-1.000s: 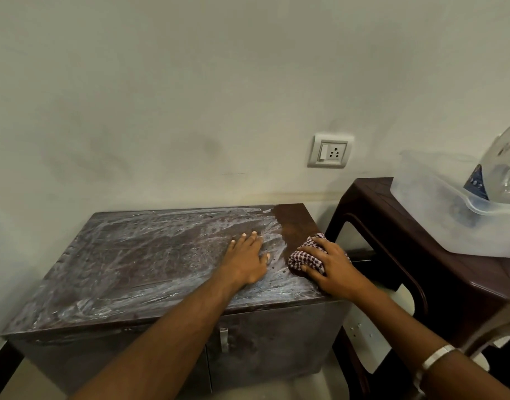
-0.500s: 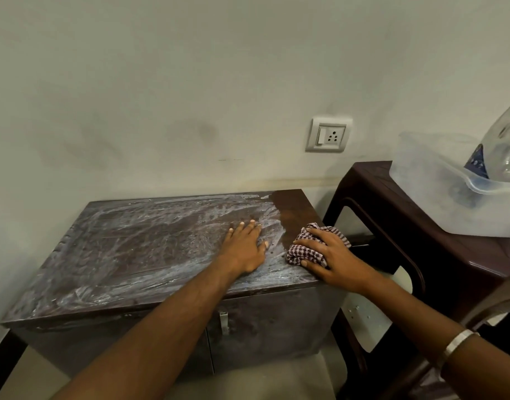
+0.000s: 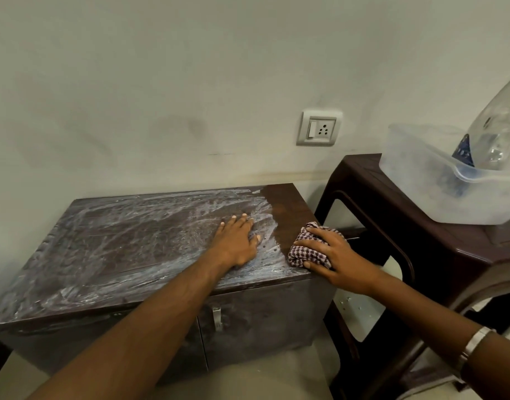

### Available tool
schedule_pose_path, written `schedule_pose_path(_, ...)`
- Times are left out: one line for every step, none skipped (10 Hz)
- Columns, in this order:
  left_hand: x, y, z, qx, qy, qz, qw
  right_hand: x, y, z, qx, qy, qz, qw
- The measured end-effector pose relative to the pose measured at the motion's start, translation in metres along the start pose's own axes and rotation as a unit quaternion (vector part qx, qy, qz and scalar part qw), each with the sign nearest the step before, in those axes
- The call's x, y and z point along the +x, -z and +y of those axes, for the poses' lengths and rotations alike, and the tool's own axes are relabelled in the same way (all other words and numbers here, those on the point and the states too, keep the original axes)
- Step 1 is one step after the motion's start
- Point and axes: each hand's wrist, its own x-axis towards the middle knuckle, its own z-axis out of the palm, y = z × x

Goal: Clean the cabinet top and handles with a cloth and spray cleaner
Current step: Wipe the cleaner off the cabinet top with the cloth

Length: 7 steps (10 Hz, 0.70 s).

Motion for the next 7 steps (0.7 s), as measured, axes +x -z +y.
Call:
schedule_pose_path(-0.001, 0.001, 0.002, -0.004, 0.001, -0.001, 1.000, 0.003, 0.005, 0.004, 0.015, -0.037, -0.007, 0.999)
schedule_pose_path(-0.002, 0.000, 0.004, -0.009, 0.003, 0.001, 1.000, 0.009, 0.002, 0.001, 0.019, -0.048, -0.005, 0.999)
schedule_pose_path(0.000, -0.002, 0.004, -0.008, 0.004, 0.004, 1.000, 0.009, -0.003, -0.002, 0.013, -0.037, 0.014, 0.999)
schedule_pose_path(0.000, -0.002, 0.003, -0.008, 0.003, 0.007, 1.000, 0.002, -0.001, -0.004, 0.010, -0.018, 0.010, 1.000)
schedule_pose_path(0.000, -0.002, 0.002, -0.010, 0.000, 0.005, 1.000, -0.005, 0.005, -0.001, 0.022, -0.014, -0.004, 1.000)
schedule_pose_path(-0.001, -0.002, 0.001, -0.013, 0.000, 0.004, 1.000, -0.006, 0.008, 0.004, 0.032, -0.041, -0.005, 0.999)
schedule_pose_path(-0.001, -0.002, 0.001, -0.013, -0.001, 0.003, 1.000, -0.001, 0.005, 0.004, 0.039, -0.056, 0.012, 0.998)
